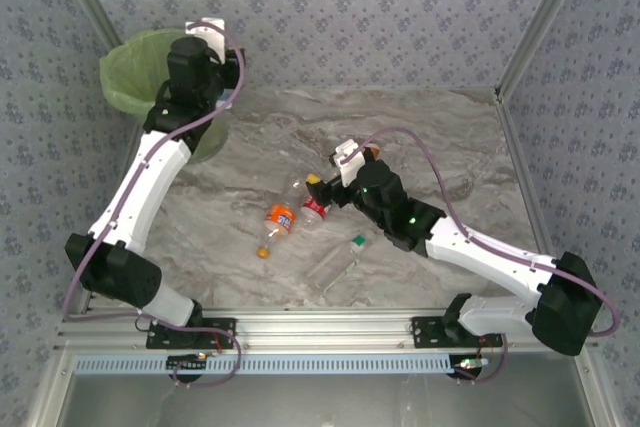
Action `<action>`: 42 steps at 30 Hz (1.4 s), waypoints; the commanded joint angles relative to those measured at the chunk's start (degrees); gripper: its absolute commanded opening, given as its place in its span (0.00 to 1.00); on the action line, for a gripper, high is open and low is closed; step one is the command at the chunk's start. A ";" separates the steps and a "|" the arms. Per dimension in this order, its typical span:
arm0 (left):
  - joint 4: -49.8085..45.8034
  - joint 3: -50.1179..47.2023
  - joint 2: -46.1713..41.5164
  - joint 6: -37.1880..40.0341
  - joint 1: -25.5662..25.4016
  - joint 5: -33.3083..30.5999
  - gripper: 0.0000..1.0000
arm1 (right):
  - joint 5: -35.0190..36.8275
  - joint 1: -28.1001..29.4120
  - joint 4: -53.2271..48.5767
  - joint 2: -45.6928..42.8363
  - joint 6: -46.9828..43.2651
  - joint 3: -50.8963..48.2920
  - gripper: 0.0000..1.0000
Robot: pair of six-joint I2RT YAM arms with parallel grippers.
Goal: Put the plastic bottles in the bin
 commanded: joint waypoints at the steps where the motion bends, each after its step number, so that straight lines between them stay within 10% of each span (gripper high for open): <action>1: 5.93 1.01 -1.73 0.04 3.62 -5.73 0.37 | 1.59 0.28 0.84 -0.26 0.98 0.01 0.99; 17: 14.30 3.48 5.08 -5.81 19.21 -12.25 0.37 | 2.38 0.28 -0.28 -2.00 2.43 -1.12 0.99; 42: -0.98 6.01 14.25 -30.53 24.00 -17.24 0.37 | 3.47 0.53 -2.15 -4.56 3.98 -2.32 0.98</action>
